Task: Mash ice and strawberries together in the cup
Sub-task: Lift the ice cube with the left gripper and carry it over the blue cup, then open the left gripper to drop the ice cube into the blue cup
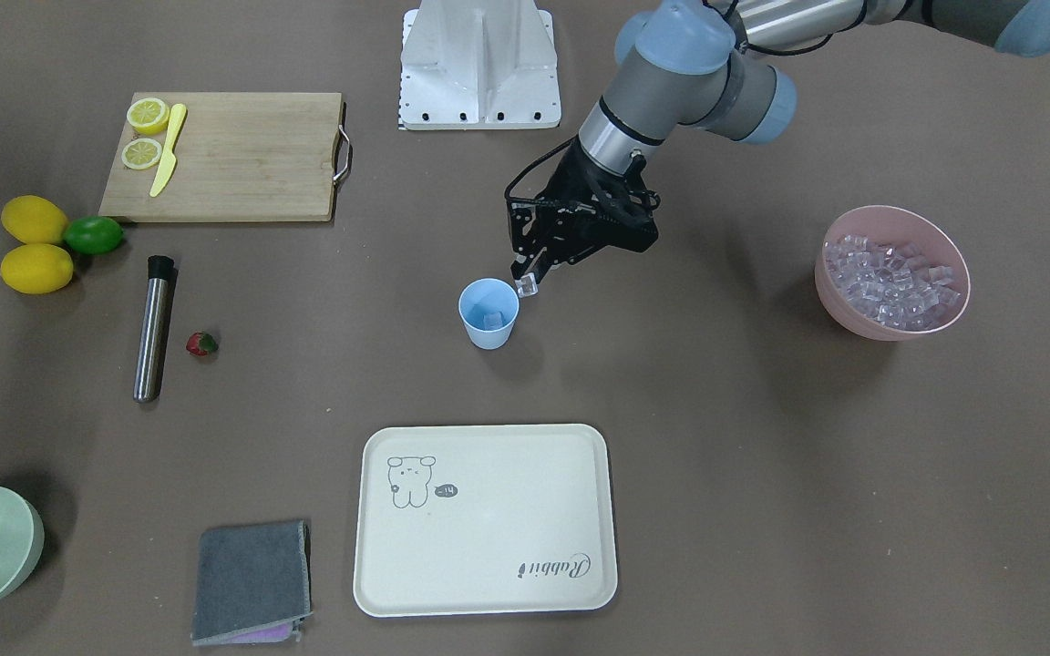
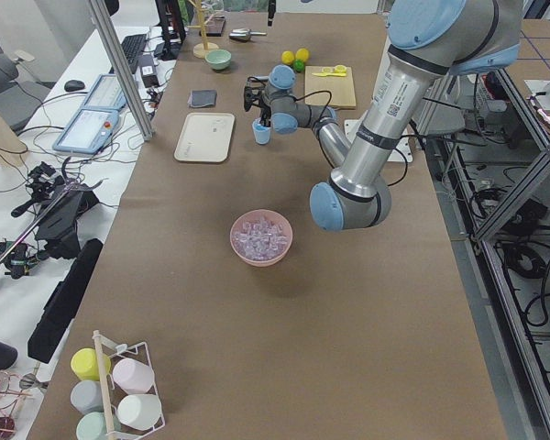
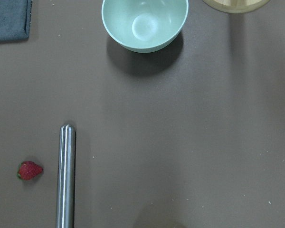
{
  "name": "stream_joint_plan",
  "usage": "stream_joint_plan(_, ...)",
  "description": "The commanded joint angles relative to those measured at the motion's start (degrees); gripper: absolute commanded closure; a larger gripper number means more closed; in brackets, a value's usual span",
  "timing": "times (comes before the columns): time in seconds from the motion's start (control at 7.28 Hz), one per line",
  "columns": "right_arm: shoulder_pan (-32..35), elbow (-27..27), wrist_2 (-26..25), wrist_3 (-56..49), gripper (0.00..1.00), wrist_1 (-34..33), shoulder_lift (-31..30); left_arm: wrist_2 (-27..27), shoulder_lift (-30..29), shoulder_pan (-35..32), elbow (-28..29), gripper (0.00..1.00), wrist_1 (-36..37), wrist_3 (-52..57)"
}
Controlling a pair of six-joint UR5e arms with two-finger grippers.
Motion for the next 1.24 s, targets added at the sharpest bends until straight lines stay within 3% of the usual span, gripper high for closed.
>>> stream_joint_plan(0.0,0.0,0.0,0.0,0.0,0.00,0.0,0.0,4.3,-1.4,3.1,1.4,1.00,0.0,-0.8)
stream_joint_plan(0.55,0.1,0.0,0.1,0.0,0.00,0.0,0.0,4.4,-2.1,3.3,1.4,1.00,0.0,-5.0)
stream_joint_plan(0.69,0.0,0.0,0.1,0.0,0.00,0.0,0.0,4.4,-2.1,3.3,1.5,0.75,0.1,-5.1)
stream_joint_plan(0.82,0.0,0.0,0.1,0.0,0.00,0.0,0.0,4.3,-2.0,3.3,1.9,0.14,-0.4,-4.6)
stream_joint_plan(0.96,0.0,0.0,0.1,0.0,0.00,0.0,0.0,4.2,-2.1,3.3,1.8,0.03,-0.6,-4.8)
stream_joint_plan(1.1,0.0,0.0,0.1,0.0,0.00,0.0,0.0,4.2,-2.1,3.3,1.6,0.02,-0.5,-4.5)
